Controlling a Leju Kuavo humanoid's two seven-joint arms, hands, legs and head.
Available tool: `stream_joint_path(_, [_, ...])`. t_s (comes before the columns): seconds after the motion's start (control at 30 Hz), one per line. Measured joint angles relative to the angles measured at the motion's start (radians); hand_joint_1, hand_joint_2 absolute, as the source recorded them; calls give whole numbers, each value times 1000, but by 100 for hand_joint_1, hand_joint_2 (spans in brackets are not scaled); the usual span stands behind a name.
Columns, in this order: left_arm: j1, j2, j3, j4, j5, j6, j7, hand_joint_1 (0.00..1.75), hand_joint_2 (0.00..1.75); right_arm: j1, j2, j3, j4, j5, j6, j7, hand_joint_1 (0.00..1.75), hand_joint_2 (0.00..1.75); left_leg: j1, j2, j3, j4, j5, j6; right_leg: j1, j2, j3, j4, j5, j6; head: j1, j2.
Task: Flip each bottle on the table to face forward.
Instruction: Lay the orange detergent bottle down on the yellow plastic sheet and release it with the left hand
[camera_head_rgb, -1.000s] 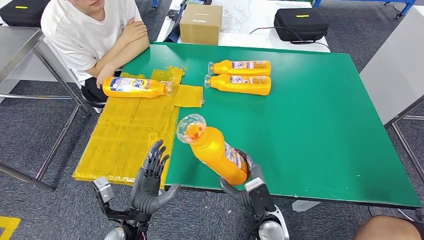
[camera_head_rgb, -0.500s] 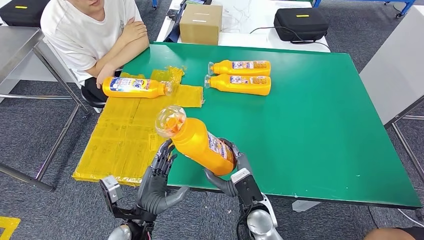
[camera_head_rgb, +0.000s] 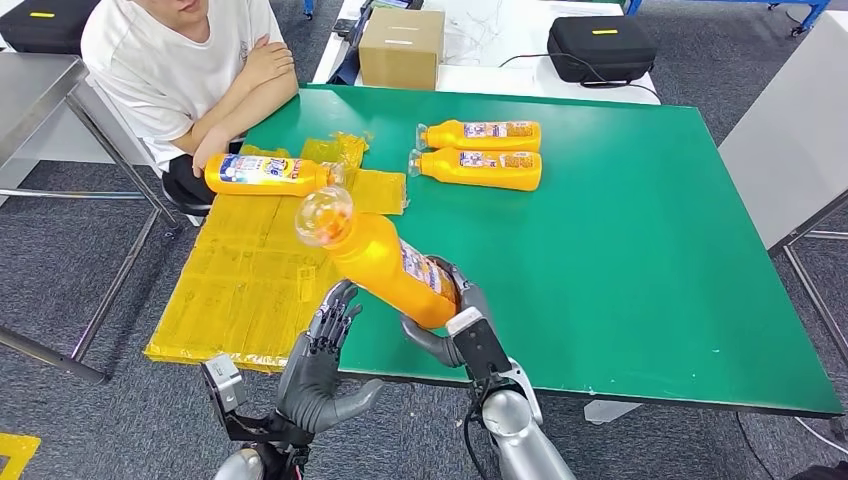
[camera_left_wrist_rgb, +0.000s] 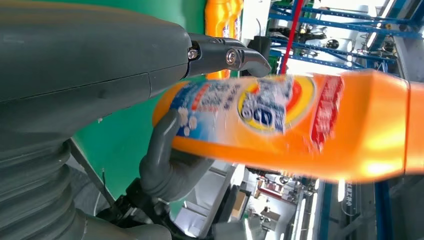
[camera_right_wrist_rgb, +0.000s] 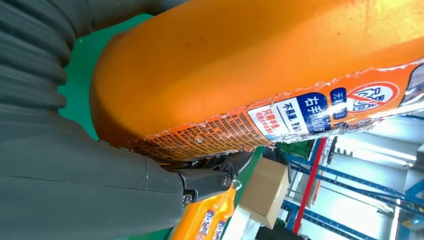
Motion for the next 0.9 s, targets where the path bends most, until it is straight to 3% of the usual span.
stream_joint_path(0.5, [-46,-3,17,-3,-39,74,16,0,175,-63,55,146,157,73,18,-39,175,175,0,0,0,0,0,0,0,0,0,0,0,0,0,0])
stream_joint_path(0.9, [-56,-7,28,-5,-66,107,7,0,175,-65,64,186,192,69,30,-67,175,175,0,0,0,0,0,0,0,0,0,0,0,0,0,0])
